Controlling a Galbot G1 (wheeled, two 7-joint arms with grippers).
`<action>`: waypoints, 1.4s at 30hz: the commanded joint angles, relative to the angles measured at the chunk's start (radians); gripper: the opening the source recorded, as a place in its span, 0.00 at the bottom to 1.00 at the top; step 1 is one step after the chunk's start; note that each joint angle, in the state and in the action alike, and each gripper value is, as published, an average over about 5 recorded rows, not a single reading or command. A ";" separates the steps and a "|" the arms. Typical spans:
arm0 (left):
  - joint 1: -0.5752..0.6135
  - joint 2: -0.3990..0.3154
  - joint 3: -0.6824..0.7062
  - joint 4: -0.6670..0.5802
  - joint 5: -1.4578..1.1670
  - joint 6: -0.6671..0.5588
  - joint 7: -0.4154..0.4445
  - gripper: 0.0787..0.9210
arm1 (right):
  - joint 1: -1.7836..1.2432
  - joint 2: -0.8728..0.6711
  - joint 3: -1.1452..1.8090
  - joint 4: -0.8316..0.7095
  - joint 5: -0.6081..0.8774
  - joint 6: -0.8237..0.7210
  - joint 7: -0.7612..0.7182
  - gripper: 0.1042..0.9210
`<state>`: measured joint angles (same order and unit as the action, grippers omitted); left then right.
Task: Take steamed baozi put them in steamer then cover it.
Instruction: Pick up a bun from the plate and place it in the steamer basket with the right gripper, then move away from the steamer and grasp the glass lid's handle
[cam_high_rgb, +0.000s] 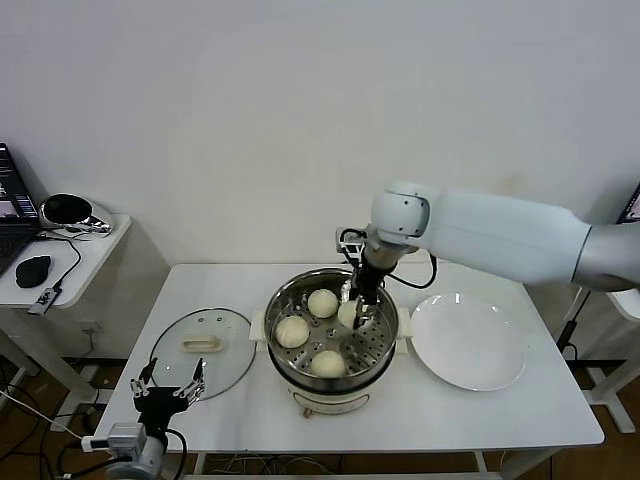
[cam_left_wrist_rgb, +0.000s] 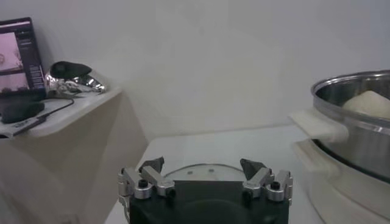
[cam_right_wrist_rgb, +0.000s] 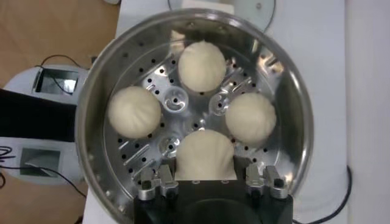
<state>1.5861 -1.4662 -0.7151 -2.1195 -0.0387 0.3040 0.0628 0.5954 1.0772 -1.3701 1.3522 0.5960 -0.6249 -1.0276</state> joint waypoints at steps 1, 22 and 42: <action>-0.002 0.000 0.002 0.008 0.001 -0.001 0.000 0.88 | -0.064 0.025 0.002 -0.020 -0.054 -0.029 0.029 0.59; -0.004 -0.010 0.005 0.019 -0.005 -0.003 -0.001 0.88 | -0.060 -0.074 0.055 0.032 -0.080 -0.038 0.048 0.76; -0.006 -0.002 0.050 0.045 -0.158 -0.049 -0.035 0.88 | -0.958 -0.709 1.363 0.431 0.116 0.233 0.650 0.88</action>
<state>1.5732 -1.4721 -0.6869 -2.0777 -0.1225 0.2692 0.0435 0.2708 0.6606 -0.8055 1.5920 0.5790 -0.5705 -0.7576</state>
